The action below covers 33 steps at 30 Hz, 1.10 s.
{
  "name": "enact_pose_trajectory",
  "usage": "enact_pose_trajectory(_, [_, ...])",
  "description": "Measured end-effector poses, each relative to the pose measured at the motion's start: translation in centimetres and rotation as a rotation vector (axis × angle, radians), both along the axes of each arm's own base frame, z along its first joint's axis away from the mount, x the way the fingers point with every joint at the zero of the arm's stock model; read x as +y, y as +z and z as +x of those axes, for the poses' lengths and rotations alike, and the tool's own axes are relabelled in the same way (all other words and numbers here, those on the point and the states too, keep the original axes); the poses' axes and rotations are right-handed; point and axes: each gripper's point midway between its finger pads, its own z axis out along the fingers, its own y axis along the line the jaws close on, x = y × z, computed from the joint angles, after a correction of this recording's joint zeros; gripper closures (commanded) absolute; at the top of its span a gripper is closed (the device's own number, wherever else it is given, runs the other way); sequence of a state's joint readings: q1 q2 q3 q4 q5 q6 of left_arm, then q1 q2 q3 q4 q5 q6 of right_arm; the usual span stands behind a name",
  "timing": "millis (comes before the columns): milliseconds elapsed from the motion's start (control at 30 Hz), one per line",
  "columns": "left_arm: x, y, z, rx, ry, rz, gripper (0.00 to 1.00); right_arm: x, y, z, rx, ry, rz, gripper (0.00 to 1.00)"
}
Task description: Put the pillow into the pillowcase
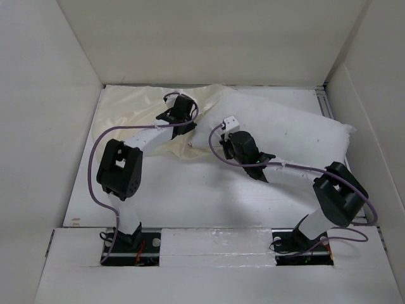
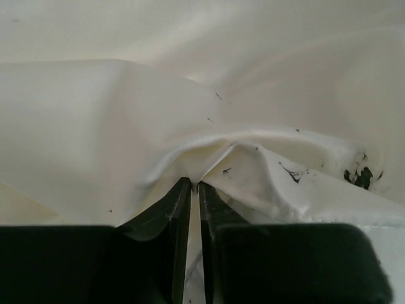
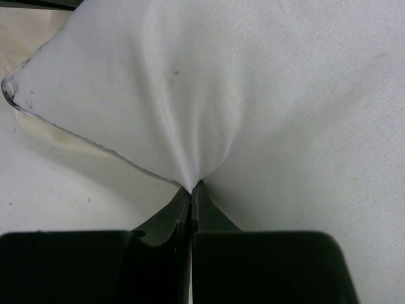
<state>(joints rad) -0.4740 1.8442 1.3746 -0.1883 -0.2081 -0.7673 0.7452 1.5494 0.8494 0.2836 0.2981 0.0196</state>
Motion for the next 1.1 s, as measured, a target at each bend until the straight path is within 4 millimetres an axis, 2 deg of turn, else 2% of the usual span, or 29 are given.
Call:
enact_pose_trajectory(33, [0.2,-0.3,0.0,0.006,0.006,0.012,1.0,0.0,0.0,-0.1,0.002,0.002,0.0,1.0])
enact_pose_trajectory(67, [0.4,-0.5,-0.1,0.013,0.011,0.019,1.0,0.0,0.0,-0.1,0.005,0.004,-0.002,1.0])
enact_pose_trajectory(133, [0.8,-0.8,-0.4,0.026,0.022,0.04,1.0,0.2,-0.1,-0.4,0.013,0.014,-0.007,0.87])
enact_pose_trajectory(167, [1.1,-0.9,-0.6,0.033,0.027,0.051,1.0,0.2,-0.1,-0.5,0.018,0.017,-0.01,0.74])
enact_pose_trajectory(200, [1.3,-0.9,-0.7,0.04,0.031,0.064,1.0,0.3,0.0,-0.7,0.022,0.02,-0.013,0.29])
enact_pose_trajectory(233, [1.6,-1.0,-0.8,0.045,0.034,0.078,1.0,0.6,0.2,-1.0,0.023,0.028,-0.014,0.17])
enact_pose_trajectory(333, [2.3,-0.5,-1.2,0.045,0.034,0.11,1.0,1.6,1.8,-2.5,0.0,0.066,-0.014,0.0])
enact_pose_trajectory(567, [2.5,2.6,-2.0,0.009,-0.021,0.117,1.0,4.1,8.1,-6.0,-0.119,0.174,0.055,0.0])
enact_pose_trajectory(667, [2.1,4.0,-2.3,-0.017,-0.049,0.095,1.0,4.5,8.8,-5.9,-0.15,0.202,0.04,0.0])
enact_pose_trajectory(733, [2.1,4.8,-2.6,-0.029,-0.062,0.085,1.0,5.0,7.9,-5.4,-0.146,0.211,0.003,0.0])
enact_pose_trajectory(833, [1.9,5.4,-2.8,-0.039,-0.081,0.075,1.0,5.6,5.2,-4.6,-0.126,0.196,-0.082,0.0])
enact_pose_trajectory(1000, [2.3,4.4,-4.0,-0.014,-0.098,0.085,1.0,5.8,0.3,-2.9,-0.103,0.137,-0.234,0.0])
enact_pose_trajectory(1100, [2.7,3.9,-5.3,0.003,-0.106,0.085,1.0,5.6,-0.9,-1.7,-0.125,0.091,-0.282,0.0])
